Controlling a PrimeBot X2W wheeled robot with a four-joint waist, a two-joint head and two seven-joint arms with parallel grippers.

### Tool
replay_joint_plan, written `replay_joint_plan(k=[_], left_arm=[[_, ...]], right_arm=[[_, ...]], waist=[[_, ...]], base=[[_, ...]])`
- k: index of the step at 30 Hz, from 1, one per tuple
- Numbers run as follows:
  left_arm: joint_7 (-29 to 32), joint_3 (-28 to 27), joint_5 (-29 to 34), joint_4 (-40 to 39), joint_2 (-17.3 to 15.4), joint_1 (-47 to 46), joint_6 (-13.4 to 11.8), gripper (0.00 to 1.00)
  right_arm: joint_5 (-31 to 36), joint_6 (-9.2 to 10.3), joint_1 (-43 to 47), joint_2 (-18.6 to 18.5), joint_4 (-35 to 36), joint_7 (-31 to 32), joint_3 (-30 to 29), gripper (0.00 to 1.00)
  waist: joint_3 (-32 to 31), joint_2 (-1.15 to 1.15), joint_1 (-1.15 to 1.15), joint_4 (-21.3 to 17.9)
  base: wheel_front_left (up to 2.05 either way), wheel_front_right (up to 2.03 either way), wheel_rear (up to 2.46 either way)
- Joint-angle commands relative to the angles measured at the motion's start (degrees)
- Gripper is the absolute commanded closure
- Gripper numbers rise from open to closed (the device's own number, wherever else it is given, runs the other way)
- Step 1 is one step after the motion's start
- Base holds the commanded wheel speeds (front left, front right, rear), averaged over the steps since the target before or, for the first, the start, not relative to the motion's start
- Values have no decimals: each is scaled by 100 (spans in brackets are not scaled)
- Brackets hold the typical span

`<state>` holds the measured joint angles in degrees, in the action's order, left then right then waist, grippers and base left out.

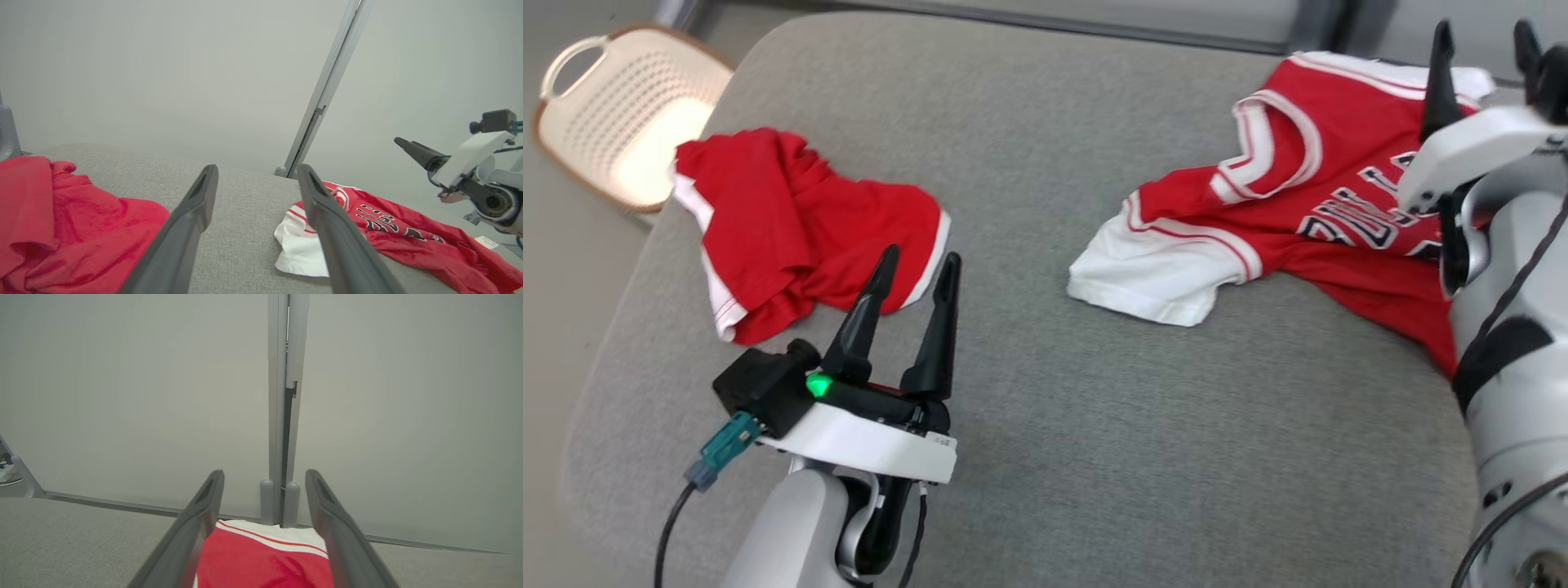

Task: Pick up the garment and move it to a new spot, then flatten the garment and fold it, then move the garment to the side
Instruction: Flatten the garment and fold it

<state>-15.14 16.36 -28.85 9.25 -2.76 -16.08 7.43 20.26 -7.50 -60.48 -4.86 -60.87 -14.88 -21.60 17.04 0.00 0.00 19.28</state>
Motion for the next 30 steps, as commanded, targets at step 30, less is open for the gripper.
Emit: replay_joint_plan(k=[30], left_arm=[[-1,-489,762,1512,-30,74,-17,0]], right_arm=[[-3094,1,4932,191,4598,-31,1594,0]], waist=[[-617,0,0,-1724]], base=[[0,0,0]])
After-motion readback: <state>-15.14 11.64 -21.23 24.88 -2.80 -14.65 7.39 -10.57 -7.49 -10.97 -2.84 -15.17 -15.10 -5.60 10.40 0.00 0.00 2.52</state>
